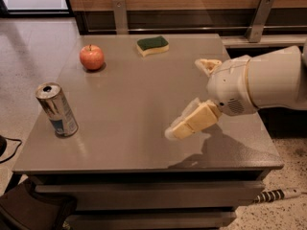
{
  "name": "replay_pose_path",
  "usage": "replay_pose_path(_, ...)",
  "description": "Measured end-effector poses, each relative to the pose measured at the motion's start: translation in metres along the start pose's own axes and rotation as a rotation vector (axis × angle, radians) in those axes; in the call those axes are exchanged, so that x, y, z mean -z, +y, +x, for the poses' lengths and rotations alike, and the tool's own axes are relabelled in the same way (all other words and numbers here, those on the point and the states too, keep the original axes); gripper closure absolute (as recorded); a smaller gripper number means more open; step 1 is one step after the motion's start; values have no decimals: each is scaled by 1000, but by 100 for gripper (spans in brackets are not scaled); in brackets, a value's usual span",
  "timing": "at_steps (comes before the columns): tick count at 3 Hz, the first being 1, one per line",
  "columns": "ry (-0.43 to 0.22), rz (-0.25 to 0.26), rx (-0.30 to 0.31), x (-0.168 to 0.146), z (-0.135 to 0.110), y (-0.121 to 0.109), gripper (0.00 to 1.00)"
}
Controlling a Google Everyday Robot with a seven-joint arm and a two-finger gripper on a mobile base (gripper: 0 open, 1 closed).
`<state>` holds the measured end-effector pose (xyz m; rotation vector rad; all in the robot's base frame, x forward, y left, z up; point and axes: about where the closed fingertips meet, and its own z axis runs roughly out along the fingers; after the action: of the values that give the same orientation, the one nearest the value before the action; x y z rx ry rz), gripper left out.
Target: Move redbull can near sponge
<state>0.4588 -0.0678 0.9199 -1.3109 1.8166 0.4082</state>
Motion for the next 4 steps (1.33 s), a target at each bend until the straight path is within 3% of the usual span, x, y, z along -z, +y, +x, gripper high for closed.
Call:
replay_pose_path(1,-140,33,-51,-32,4,-2,0)
replay_pose_path(2,-348,53,-58,-62,-16,0,0)
replay_pose_path(4,-371,45,-60,-78,-20,10,0)
